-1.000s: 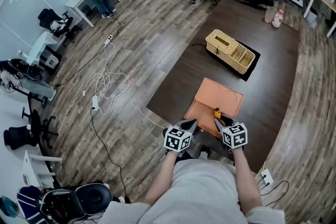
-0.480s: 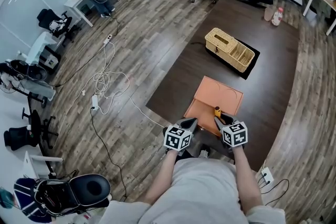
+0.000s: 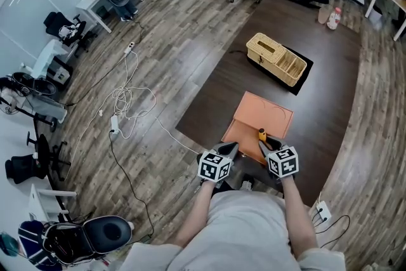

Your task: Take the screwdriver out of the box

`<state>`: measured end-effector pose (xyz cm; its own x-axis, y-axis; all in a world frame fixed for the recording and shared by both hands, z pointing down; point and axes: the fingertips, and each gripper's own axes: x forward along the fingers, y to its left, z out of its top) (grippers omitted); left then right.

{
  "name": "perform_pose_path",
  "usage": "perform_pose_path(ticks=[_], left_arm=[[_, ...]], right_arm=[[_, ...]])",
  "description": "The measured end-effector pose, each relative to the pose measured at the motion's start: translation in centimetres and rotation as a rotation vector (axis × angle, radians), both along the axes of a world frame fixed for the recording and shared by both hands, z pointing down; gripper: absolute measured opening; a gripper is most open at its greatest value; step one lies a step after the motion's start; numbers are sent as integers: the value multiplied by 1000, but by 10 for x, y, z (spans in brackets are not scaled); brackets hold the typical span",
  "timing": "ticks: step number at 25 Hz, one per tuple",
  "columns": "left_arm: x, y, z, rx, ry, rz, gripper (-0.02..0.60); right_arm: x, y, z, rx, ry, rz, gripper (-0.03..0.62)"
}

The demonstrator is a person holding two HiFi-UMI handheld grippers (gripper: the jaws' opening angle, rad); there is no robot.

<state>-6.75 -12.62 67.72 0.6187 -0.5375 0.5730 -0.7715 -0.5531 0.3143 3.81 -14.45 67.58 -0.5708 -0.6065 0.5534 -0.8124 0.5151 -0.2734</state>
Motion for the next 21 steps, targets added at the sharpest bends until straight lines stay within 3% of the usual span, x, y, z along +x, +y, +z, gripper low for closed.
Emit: perform_pose_path(ticks=[21], left_arm=[[-2,2,-1,-2,3,0,54]], right_arm=[[-6,3,0,0,11,-18,98]])
